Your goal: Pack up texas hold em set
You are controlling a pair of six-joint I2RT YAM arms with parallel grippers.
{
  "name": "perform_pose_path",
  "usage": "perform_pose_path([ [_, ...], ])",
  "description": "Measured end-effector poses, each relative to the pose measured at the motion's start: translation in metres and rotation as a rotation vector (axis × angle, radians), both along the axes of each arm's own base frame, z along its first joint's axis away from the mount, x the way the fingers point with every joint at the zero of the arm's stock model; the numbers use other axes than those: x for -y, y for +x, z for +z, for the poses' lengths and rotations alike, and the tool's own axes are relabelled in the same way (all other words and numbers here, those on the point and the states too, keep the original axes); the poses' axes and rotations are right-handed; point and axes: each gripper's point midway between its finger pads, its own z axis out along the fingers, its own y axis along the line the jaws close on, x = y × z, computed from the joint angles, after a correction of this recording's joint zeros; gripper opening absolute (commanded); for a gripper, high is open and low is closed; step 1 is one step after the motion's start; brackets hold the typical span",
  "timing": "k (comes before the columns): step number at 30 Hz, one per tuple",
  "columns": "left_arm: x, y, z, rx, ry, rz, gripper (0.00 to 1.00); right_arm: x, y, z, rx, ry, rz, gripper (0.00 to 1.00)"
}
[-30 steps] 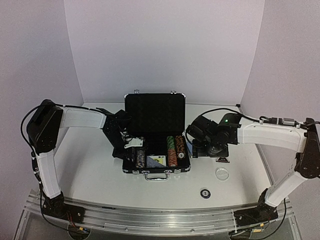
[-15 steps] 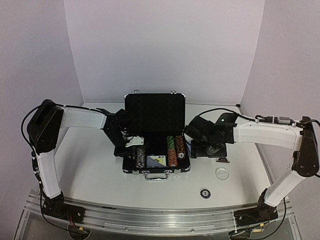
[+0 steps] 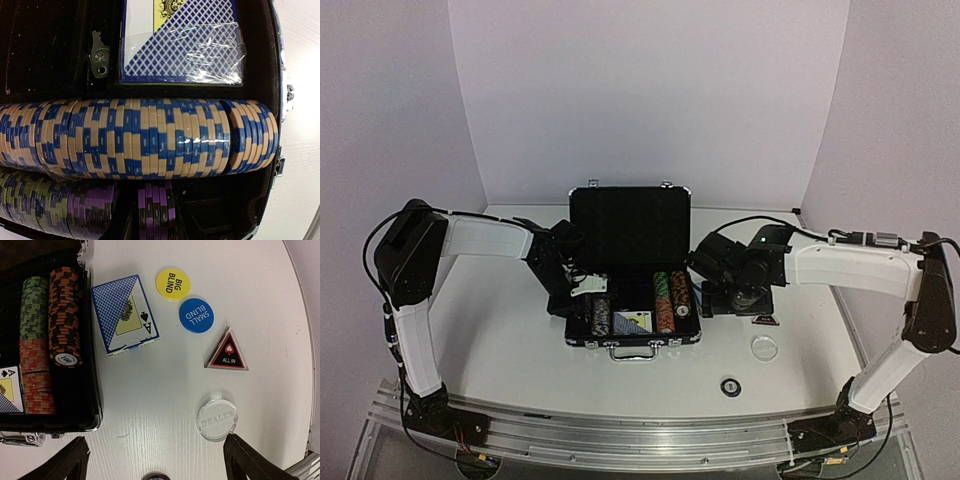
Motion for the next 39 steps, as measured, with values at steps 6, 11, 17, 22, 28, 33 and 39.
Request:
perform_pose_path([
  [6, 0.000, 0.000, 0.000, -0.001, 0.000, 0.000, 0.22, -0.003, 0.001, -0.003, -0.012, -0.007, 0.002, 0.90],
  [11, 0.000, 0.000, 0.000, 0.000, 0.002, 0.001, 0.21, -0.005, 0.002, -0.004, -0.019, -0.013, 0.008, 0.90],
  [17, 0.000, 0.002, 0.004, 0.002, 0.007, 0.002, 0.22, -0.010, 0.004, -0.003, -0.023, -0.009, 0.017, 0.90],
  [22, 0.001, 0.003, 0.009, 0.001, 0.009, 0.002, 0.23, -0.010, 0.004, -0.005, -0.030, -0.015, 0.021, 0.90],
  [28, -0.001, 0.004, 0.013, -0.001, 0.022, 0.005, 0.24, -0.011, 0.003, -0.005, -0.039, -0.015, 0.028, 0.90],
  [33, -0.002, 0.004, 0.013, 0.002, 0.031, 0.006, 0.24, -0.012, 0.003, -0.006, -0.042, -0.016, 0.032, 0.90],
  [39, -0.004, 0.006, 0.014, 0.013, 0.046, 0.009, 0.24, -0.014, 0.004, -0.006, -0.043, -0.014, 0.036, 0.90],
])
